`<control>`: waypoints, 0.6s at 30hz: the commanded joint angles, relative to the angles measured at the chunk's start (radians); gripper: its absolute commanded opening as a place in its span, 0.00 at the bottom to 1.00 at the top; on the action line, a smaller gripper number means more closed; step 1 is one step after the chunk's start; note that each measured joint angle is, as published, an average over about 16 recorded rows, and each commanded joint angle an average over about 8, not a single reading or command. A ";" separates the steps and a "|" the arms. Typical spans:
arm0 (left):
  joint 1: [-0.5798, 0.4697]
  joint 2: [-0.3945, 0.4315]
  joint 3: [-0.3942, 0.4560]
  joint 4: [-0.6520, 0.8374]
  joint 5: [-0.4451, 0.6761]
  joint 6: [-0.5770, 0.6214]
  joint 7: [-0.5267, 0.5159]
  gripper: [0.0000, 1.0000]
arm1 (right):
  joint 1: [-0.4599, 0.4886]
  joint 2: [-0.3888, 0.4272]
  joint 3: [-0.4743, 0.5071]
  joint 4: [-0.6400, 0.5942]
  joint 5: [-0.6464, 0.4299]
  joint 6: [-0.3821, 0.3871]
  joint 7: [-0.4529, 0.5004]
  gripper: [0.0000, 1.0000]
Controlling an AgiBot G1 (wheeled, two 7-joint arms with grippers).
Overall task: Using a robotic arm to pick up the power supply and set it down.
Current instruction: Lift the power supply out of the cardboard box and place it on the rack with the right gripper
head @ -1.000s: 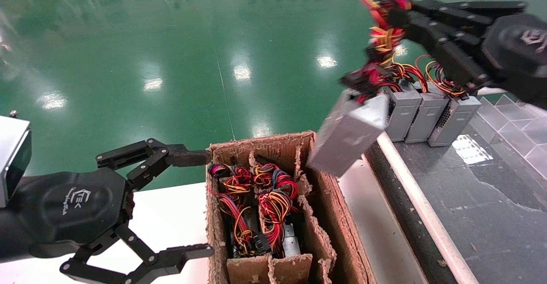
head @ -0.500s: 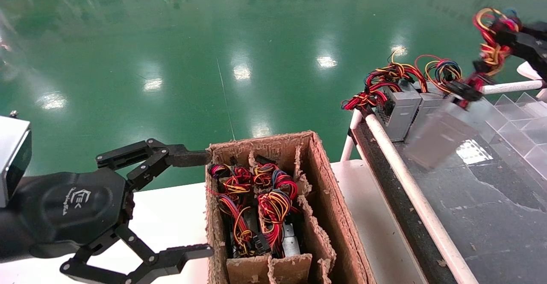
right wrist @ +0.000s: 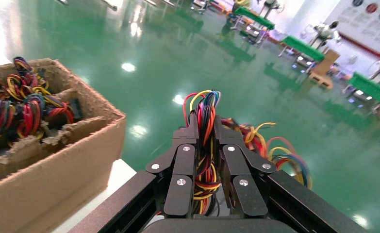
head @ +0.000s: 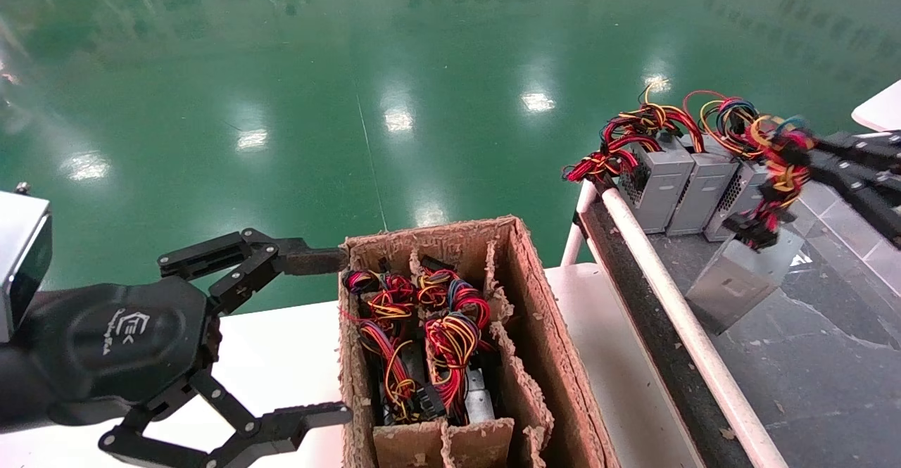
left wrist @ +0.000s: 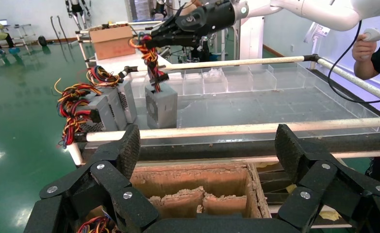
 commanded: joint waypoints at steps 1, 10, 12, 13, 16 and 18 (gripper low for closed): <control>0.000 0.000 0.000 0.000 0.000 0.000 0.000 1.00 | 0.004 -0.008 -0.008 -0.003 -0.007 -0.006 0.000 0.00; 0.000 0.000 0.001 0.000 0.000 0.000 0.000 1.00 | 0.107 -0.084 -0.076 -0.049 -0.099 0.034 0.036 0.00; 0.000 0.000 0.001 0.000 0.000 0.000 0.000 1.00 | 0.136 -0.101 -0.092 -0.068 -0.120 0.037 0.044 0.00; 0.000 0.000 0.001 0.000 -0.001 0.000 0.000 1.00 | 0.152 -0.110 -0.099 -0.079 -0.130 0.038 0.046 0.00; 0.000 0.000 0.001 0.000 -0.001 0.000 0.000 1.00 | 0.194 -0.135 -0.117 -0.115 -0.155 0.039 0.044 0.00; 0.000 0.000 0.001 0.000 -0.001 0.000 0.001 1.00 | 0.219 -0.151 -0.127 -0.140 -0.171 0.042 0.034 0.00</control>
